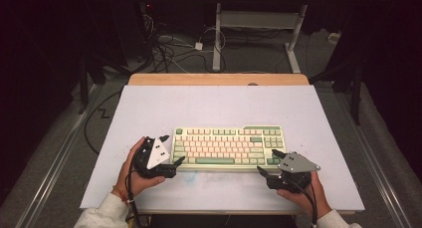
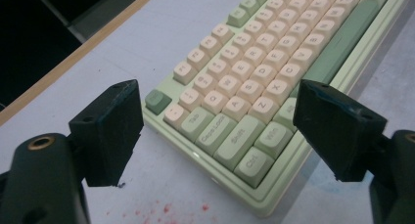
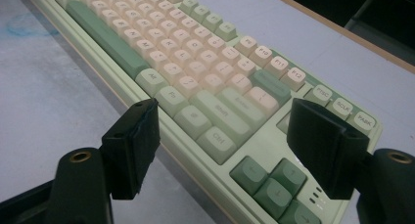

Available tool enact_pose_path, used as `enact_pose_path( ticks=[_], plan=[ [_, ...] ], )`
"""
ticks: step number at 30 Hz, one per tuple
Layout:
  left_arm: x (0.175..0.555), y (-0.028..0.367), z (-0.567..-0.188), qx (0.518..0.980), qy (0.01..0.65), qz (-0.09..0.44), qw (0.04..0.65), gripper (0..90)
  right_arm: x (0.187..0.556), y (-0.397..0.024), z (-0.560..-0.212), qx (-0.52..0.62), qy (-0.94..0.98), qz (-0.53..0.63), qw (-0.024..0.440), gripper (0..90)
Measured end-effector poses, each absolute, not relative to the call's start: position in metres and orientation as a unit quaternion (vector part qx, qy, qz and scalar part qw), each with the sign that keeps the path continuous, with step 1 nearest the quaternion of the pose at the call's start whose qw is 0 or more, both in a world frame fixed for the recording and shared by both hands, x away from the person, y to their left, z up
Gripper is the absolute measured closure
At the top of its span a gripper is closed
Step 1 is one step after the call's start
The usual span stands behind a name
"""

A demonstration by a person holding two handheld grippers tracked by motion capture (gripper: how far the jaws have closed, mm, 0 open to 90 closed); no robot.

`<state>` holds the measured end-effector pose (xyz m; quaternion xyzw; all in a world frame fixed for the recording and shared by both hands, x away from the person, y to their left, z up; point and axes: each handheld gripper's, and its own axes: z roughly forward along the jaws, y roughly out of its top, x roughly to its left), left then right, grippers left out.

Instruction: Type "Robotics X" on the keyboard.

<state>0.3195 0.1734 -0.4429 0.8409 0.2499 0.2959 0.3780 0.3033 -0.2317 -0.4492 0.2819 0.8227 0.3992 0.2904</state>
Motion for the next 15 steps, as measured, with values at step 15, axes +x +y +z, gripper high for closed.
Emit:
enact_pose_path(
  ticks=[15],
  plan=[
    [0.303,0.190,-0.460,0.844,0.273,0.271,0.374,17.8,0.309,-0.226,-0.441,0.254,0.838,0.409,0.258,55.8]
  ],
)
